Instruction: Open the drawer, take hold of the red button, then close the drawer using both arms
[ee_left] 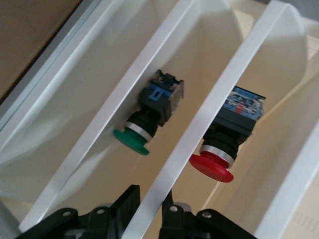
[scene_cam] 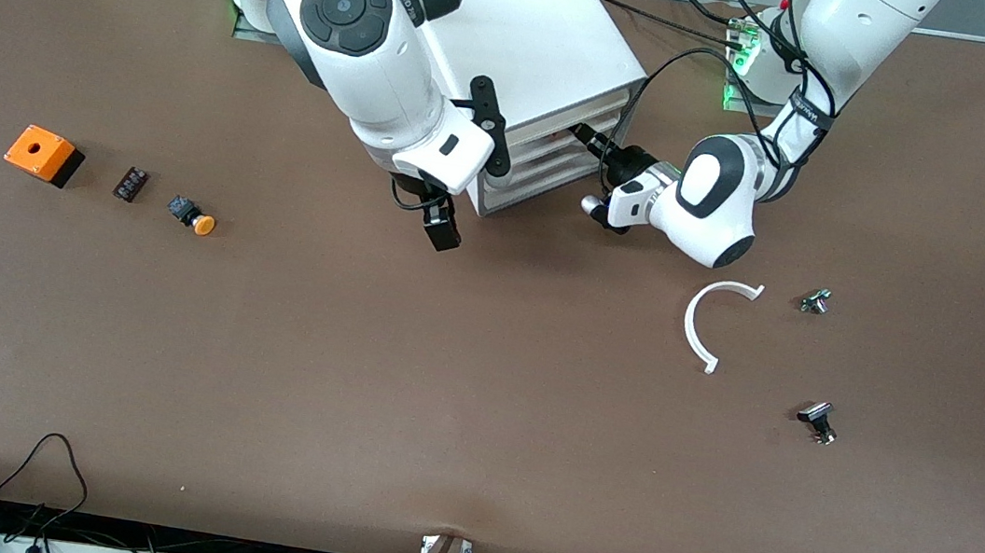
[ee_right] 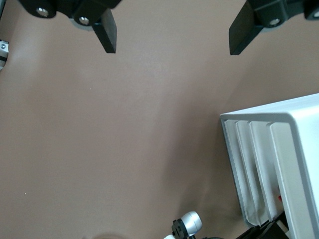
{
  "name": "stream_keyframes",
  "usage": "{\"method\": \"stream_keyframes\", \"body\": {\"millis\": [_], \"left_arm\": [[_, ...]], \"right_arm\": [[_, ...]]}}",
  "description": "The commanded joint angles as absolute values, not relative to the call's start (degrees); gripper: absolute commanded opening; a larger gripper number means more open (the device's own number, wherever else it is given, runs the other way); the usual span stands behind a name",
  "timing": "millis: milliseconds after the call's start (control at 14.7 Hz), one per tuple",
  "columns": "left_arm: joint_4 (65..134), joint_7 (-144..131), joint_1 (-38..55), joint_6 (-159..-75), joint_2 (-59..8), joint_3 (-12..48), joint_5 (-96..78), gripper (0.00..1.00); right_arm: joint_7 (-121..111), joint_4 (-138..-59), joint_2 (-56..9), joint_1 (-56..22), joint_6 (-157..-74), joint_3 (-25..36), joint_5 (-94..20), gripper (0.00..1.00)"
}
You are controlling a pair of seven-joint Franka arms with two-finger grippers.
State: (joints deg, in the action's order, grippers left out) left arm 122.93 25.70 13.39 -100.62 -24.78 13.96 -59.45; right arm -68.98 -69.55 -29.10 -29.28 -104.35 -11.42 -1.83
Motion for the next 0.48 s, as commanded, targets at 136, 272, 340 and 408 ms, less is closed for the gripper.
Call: {"method": "stream_keyframes", "body": {"millis": [136, 272, 340, 408], "left_arm": [[124.63, 25.31, 12.83, -102.66, -22.85, 13.8, -59.59, 0.0], [124.37, 25.14, 12.48, -102.74, -22.85, 13.19, -59.33, 0.0], [124.28, 25.14, 12.48, -102.74, -22.85, 11.88, -59.07, 0.0], [124.19, 25.14, 12.48, -102.74, -22.85, 10.65, -59.06, 0.0]], "right_arm": [[-70.05, -65.57, -31.55, -31.02, -103.35, -10.72, -2.99, 1.0], [-70.05, -65.13, -32.17, -31.46, -103.8, -10.72, -3.34, 1.0], [-69.87, -64.95, -32.17, -32.16, -103.97, -10.72, -3.34, 1.0], [-69.7, -64.95, -32.17, -32.52, -104.06, -10.64, -3.34, 1.0]]}}
